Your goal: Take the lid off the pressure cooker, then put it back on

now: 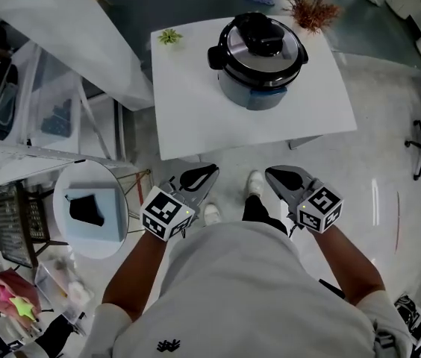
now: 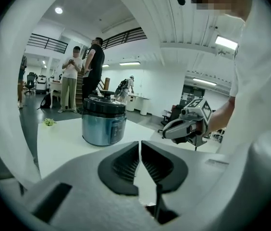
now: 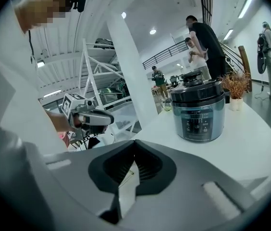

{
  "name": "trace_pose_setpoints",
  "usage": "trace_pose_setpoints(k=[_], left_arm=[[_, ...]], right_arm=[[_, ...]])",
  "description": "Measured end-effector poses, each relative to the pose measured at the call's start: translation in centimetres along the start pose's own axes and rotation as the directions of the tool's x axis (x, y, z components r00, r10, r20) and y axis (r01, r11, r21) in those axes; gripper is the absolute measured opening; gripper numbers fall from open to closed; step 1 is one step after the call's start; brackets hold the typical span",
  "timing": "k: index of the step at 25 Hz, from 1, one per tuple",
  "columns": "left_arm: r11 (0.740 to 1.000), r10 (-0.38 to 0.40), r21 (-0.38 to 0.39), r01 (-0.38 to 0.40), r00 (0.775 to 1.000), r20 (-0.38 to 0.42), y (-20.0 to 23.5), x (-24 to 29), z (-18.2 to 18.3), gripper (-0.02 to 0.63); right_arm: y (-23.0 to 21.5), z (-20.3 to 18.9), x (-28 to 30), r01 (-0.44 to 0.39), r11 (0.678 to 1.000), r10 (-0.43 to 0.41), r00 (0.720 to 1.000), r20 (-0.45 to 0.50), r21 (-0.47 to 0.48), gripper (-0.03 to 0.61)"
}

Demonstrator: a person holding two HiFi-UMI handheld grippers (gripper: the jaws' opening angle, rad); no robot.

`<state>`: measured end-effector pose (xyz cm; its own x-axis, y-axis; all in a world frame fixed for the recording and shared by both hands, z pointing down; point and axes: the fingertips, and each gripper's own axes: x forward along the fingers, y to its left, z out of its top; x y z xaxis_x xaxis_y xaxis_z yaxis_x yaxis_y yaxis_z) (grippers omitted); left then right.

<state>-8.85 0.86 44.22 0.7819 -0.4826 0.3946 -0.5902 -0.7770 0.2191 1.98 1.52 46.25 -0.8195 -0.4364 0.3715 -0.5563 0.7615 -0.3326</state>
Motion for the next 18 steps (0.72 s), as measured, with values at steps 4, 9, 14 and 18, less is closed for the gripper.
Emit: trace_pose_setpoints(k=[4,9,14,18], left_arm=[[1.0,-0.028,-0.003,0.028,1.0,-0.007,-1.3,-0.6,-0.7,0.006],[0.999,-0.048,-0.015,0.048,0.998,-0.028,-2.3,-1.1,-1.4,0.006],[0.997,-0.068,-0.032,0.067,0.997,-0.032,-3.3,-1.6,-1.8,0.006],[0.996,-0.083,-0.032,0.081,0.995,-0.047,-3.7,-1.9,-2.1,0.006]], right_arm=[[1.5,-0.6,-0.3,0.011,1.0,-0.011,1.0,0.004,0.009,0.011],[3.1,-1.3,-0.3,0.009,1.0,-0.009,1.0,-0.003,0.008,0.011],[4.1,-1.2,-0.4,0.008,1.0,-0.008,1.0,0.001,-0.001,0.01],[4.3,-1.4,-0.6,0.015,1.0,-0.015,1.0,0.0,0.003,0.009]])
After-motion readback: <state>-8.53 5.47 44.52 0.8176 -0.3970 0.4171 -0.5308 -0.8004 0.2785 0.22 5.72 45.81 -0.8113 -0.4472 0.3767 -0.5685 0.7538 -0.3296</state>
